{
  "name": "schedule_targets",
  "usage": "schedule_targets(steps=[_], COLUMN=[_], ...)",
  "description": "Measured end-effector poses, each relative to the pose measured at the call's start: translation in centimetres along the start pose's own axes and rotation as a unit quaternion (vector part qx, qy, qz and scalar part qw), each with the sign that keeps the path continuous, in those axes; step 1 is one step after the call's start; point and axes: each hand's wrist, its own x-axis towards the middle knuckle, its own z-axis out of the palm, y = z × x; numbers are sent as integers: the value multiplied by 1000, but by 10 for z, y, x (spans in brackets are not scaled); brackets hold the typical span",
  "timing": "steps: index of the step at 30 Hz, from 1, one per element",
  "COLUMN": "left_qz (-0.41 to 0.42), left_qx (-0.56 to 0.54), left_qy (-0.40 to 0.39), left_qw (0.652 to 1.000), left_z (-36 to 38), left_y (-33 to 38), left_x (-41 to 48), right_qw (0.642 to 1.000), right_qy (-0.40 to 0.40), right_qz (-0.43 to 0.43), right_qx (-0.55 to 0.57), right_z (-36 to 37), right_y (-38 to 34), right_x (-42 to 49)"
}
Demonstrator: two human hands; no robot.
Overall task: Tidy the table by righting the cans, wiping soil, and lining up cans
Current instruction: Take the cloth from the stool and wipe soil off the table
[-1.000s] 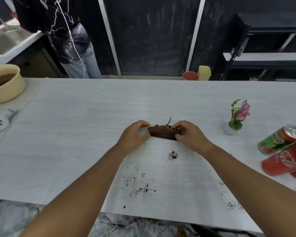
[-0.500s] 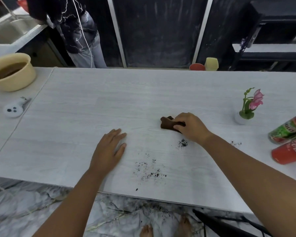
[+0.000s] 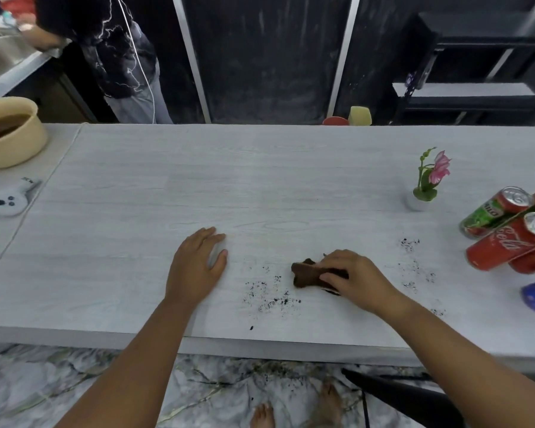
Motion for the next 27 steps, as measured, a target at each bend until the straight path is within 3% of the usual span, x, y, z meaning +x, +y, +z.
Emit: schedule_targets(steps=[2,5,10,12,16,21,24,27], left_qz=[-2,-4,-4,-2,-1,-2,1,-4], left_qx=[0,-2,-3,-3,2,7,9,9], left_qy=[-1,0,3,2,9,6,6,6], left_qw=[1000,1000,1000,1000,1000,1000,1000,1000], left_z=[-2,-4,-5,-4,-1,-2,-3,-4], left_y=[2,4,6,5,4,5,7,11], left_x=[-1,-1,0,0,1,1,1,0], right_qw=[998,992,991,990,990,998,987,959], right_qy=[52,117,59,74,99,48,131,251], right_qz=[27,48,65,45,-3,25,83,129], right_qx=[28,-15,-99,-108,-104,-10,48,-25], right_z=[-13,-35,-25,-10,9,5,-27,-74], right_y=[1,10,20,16,5,-3,6,35], right_x=[16,58,77,54,-3,-27,-18,-4])
